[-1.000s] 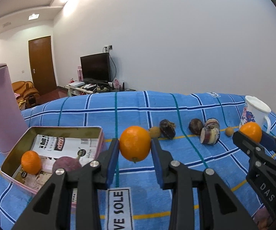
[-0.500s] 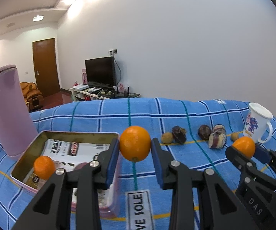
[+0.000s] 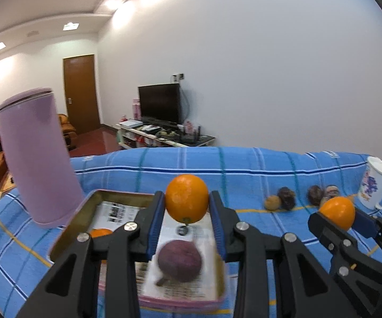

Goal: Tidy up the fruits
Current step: 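Carry both held oranges over the tin box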

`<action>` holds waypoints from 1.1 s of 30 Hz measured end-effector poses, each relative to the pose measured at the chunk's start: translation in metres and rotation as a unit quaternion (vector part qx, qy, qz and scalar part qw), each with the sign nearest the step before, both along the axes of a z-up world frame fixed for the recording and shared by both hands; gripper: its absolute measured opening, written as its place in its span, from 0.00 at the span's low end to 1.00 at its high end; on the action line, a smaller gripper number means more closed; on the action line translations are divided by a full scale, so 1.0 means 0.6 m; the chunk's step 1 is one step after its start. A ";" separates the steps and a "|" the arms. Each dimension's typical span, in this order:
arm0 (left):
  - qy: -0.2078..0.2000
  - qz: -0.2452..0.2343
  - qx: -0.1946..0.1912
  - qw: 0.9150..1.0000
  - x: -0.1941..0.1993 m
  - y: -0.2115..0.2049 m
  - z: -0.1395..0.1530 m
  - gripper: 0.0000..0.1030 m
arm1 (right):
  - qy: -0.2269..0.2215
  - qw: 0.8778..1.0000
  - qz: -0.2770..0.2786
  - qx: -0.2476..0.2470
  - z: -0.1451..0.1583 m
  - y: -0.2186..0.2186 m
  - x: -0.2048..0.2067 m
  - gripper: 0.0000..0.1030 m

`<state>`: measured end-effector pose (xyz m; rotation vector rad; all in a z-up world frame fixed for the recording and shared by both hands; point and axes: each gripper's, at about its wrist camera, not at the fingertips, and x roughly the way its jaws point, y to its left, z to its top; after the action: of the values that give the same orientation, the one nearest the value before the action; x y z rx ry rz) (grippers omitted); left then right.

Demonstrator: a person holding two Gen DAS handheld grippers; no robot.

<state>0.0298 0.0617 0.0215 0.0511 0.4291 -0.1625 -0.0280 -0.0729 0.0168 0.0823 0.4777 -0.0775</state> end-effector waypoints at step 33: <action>0.074 0.108 0.037 0.991 0.106 0.143 -0.047 0.35 | 0.085 0.994 0.061 0.029 -0.061 0.162 0.180 0.43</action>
<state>0.0932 0.1475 -0.0067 0.0647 0.5850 0.0634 0.0802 0.0240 -0.0197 0.1044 0.6539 0.0499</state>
